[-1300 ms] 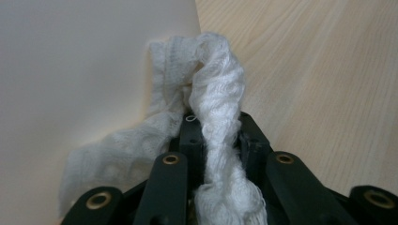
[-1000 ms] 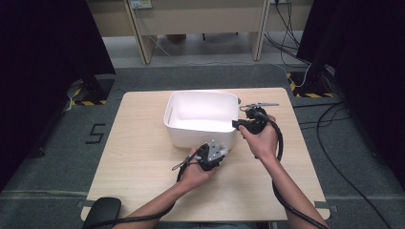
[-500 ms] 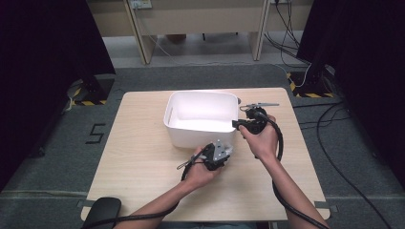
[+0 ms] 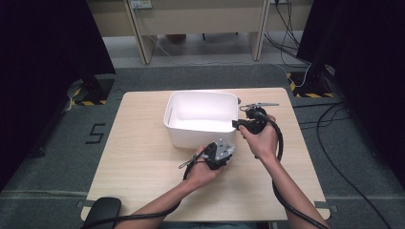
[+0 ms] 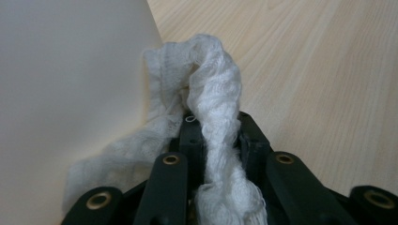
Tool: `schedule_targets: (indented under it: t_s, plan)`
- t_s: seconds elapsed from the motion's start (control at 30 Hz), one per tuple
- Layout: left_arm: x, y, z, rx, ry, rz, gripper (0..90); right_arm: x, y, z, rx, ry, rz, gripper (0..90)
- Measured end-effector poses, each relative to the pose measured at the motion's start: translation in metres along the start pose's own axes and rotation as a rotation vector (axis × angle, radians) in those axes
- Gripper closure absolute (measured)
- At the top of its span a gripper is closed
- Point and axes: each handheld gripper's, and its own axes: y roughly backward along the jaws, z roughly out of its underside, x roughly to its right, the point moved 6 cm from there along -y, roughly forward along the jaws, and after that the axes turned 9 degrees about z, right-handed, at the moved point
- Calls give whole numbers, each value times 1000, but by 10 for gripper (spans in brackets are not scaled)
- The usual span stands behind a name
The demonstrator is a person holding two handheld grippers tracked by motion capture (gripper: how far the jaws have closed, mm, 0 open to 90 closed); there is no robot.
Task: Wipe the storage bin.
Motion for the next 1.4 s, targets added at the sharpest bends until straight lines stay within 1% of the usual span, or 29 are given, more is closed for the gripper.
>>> schedule_targets:
  t_s: [0.1, 0.17, 0.37, 0.4, 0.43, 0.5, 0.53, 0.57, 0.6, 0.73, 0.77, 0.83, 0.9, 1.0, 1.03, 1.1, 1.17, 1.2, 1.3, 1.33, 1.37, 1.4]
  plan:
    - [0, 4, -6, 16, 3, 1, 759, 0, -1, -1, 3, 3, 0, 708]
    - [-1, 7, -11, 25, -2, -1, 759, 0, -1, -1, 4, 4, -2, 709]
    - [-2, 18, -28, 60, 4, -4, 759, 0, -1, -1, 2, -6, -2, 708]
    - [-2, 18, -28, 60, 4, -4, 759, 0, -1, -1, 2, -6, -2, 708]
    - [-2, 23, -34, 69, -1, -5, 759, 0, -1, 0, 2, -6, -2, 708]
    - [-3, 26, -40, 73, 0, -3, 759, 1, -1, -1, 3, -5, -1, 708]
    - [-3, 28, -44, 86, 5, -3, 759, 0, -1, -1, 4, -5, -1, 708]
    - [-3, 28, -44, 86, 5, -3, 759, 0, -1, -1, 4, -5, -1, 708]
    - [-3, 30, -48, 80, 2, 1, 759, 0, -1, -1, 2, -12, -2, 708]
    - [-4, 32, -54, 85, 3, 2, 759, 0, -1, -1, 3, -10, -3, 708]
    - [-4, 35, -57, 85, -2, 1, 759, 0, -1, -1, 2, -11, -2, 708]
    - [-4, 36, -59, 96, -2, -4, 759, 1, -1, -1, 3, -10, -2, 708]
    - [-4, 38, -60, 88, -16, -4, 758, 0, -1, -1, 4, -11, -1, 708]
    - [-3, 38, -60, 86, -13, -1, 758, 1, -2, -1, 2, -10, 0, 707]
    - [-3, 38, -59, 80, -19, -4, 758, 1, -1, -1, 1, -14, 2, 707]
    - [-2, 38, -57, 73, -21, -3, 759, 1, -1, -1, -2, -8, 6, 705]
    - [0, 38, -55, 64, -26, -3, 759, 0, -1, -2, -6, -22, 5, 701]
    - [-1, 40, -50, 49, -31, -6, 759, 1, -2, -2, -6, -23, 4, 698]
    - [-3, 47, -39, 36, -23, -11, 759, 2, -3, -3, -8, -31, 5, 667]
    - [-3, 47, -39, 36, -23, -11, 759, 1, -4, -2, -5, -27, 4, 665]
    - [-4, 54, -32, 31, -15, -15, 759, 1, -5, -1, -5, -32, 1, 660]
    - [-4, 54, -32, 31, -15, -15, 760, 1, -5, -1, -5, -32, 1, 660]
